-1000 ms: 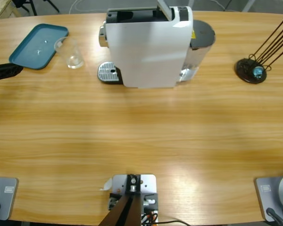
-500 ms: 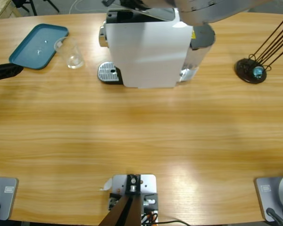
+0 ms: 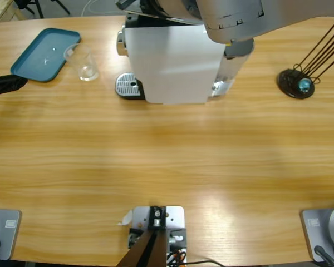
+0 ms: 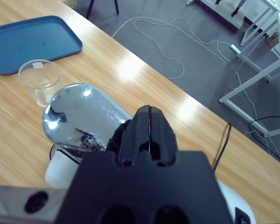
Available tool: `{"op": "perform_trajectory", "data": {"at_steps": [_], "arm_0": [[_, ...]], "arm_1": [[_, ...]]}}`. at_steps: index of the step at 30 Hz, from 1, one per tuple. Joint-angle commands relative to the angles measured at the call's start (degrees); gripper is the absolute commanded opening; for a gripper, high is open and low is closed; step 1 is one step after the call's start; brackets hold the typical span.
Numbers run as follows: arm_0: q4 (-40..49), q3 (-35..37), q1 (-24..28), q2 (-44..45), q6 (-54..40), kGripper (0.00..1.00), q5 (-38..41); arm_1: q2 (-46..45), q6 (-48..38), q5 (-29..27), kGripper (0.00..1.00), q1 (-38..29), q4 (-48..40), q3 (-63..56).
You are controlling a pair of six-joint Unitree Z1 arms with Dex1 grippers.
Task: Pour coffee
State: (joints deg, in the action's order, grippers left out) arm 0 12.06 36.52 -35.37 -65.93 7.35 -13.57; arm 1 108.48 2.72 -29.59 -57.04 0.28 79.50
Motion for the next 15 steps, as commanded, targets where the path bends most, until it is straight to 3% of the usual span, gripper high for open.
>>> {"op": "perform_trajectory", "data": {"at_steps": [1,15], "arm_0": [[-0.37,-0.57,-0.05,-1.48,0.47,0.784,-0.58],[-0.37,-1.01,-0.05,-0.66,0.53,0.784,-0.40]], "arm_1": [[10.37,-1.14,4.31,0.000,-2.72,1.21,-7.74],[13.53,-2.75,6.45,0.000,-2.72,-2.11,-10.85]]}}
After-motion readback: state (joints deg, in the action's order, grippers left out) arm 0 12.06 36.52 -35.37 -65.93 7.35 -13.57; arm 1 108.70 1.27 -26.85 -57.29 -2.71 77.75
